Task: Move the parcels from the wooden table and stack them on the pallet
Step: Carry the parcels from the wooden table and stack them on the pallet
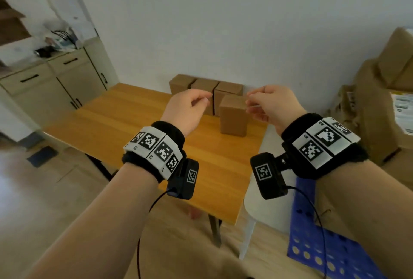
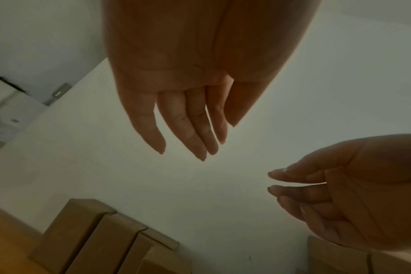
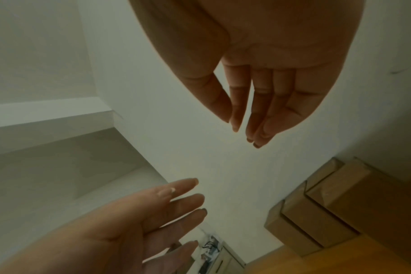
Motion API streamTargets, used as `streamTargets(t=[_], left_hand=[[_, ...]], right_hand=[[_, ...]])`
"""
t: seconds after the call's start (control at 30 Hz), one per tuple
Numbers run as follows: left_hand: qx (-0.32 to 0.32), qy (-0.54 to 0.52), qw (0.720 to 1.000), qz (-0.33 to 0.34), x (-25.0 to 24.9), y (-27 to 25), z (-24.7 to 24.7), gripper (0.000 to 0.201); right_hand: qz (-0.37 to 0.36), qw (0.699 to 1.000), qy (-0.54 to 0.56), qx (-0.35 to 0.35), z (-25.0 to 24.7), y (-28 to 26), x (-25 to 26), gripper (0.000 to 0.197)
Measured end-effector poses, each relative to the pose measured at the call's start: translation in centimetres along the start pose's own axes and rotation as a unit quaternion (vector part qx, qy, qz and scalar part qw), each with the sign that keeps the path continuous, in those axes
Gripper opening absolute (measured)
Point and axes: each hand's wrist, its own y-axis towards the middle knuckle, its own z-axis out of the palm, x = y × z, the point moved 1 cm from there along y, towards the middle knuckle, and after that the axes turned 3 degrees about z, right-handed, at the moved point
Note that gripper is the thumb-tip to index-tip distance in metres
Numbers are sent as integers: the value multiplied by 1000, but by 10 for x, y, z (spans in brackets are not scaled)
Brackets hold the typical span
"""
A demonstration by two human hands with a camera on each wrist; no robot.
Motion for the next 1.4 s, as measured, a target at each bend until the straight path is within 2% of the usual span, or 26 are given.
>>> streamTargets(t=[0.3, 0.53, 0.6, 0.8, 0.93, 1.13, 1.2, 1.3, 1.4], left_hand=[[42, 3, 998, -43, 39, 81, 31, 29], [83, 13, 994, -70, 75, 131, 59, 34], [103, 16, 992, -76, 86, 146, 66, 35], [183, 23, 980, -79, 130, 199, 92, 43], [246, 12, 966, -84, 161, 228, 112, 48], [324, -7, 939, -112, 192, 254, 138, 60], [340, -20, 933, -112, 197, 257, 144, 59], [343, -45, 934, -93, 198, 255, 149, 45], [332, -58, 937, -93, 195, 252, 149, 52]], right_hand=[[60, 996, 62, -38, 7, 86, -32, 11], [83, 994, 17, -73, 22, 140, -53, 10], [92, 992, -6, -86, 27, 155, -62, 15], [141, 984, -47, -98, 52, 196, -84, 53], [183, 974, -38, -126, 72, 222, -100, 51], [201, 959, -31, -199, 94, 242, -112, 55], [203, 953, -24, -224, 97, 243, -114, 58], [220, 942, -15, -252, 101, 239, -116, 65], [239, 937, -18, -255, 103, 234, -118, 58]])
